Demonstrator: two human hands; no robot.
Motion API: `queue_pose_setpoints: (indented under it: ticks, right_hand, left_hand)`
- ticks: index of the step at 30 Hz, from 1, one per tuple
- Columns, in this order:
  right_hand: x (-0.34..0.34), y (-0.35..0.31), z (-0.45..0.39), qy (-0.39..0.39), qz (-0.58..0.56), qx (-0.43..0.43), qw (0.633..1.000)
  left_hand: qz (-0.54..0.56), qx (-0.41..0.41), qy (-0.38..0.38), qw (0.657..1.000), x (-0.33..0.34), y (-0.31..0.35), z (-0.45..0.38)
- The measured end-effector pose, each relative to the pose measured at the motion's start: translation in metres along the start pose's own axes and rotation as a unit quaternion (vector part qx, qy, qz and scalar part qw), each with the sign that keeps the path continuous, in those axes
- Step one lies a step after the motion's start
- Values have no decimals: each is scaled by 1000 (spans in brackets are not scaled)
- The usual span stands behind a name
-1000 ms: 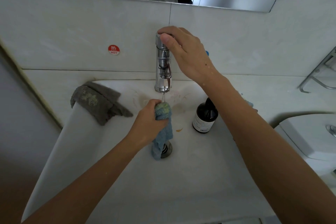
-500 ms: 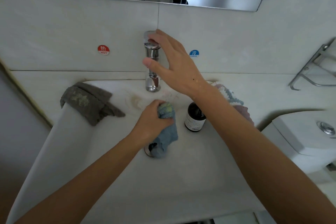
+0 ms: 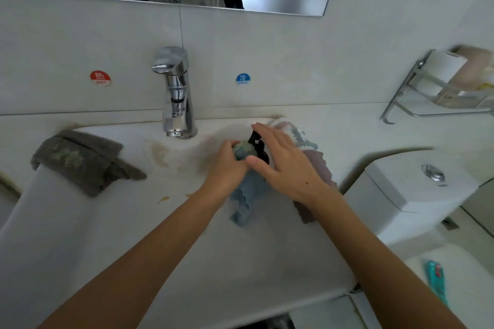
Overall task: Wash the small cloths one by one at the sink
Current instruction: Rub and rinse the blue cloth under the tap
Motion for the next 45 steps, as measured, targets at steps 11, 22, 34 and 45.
queue_pose_setpoints:
  ticks: [11, 22, 34, 45]
  right_hand:
    - [7, -13, -2, 33, 57, -68, 996]
    - [13, -13, -4, 45, -5, -10, 999]
    - [22, -8, 0, 35, 12, 9, 999]
    - [-10, -54, 8, 178, 19, -121, 976]
  left_hand:
    - [-26, 20, -11, 999, 0, -3, 5]
    - [-5, 26, -33, 999, 2, 0, 6]
    - [-16, 41, -75, 996, -3, 3, 16]
    - [-37, 42, -57, 997, -52, 4, 35]
Point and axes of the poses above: each hand's wrist, its own z-axis away from the middle knuckle, its own x-axis out of the palm, y = z × x, the point moved 8 cm from there along -z, towards the middle knuckle, and after that the axes turned 6 degrees about -x, right-handed, at the moved point
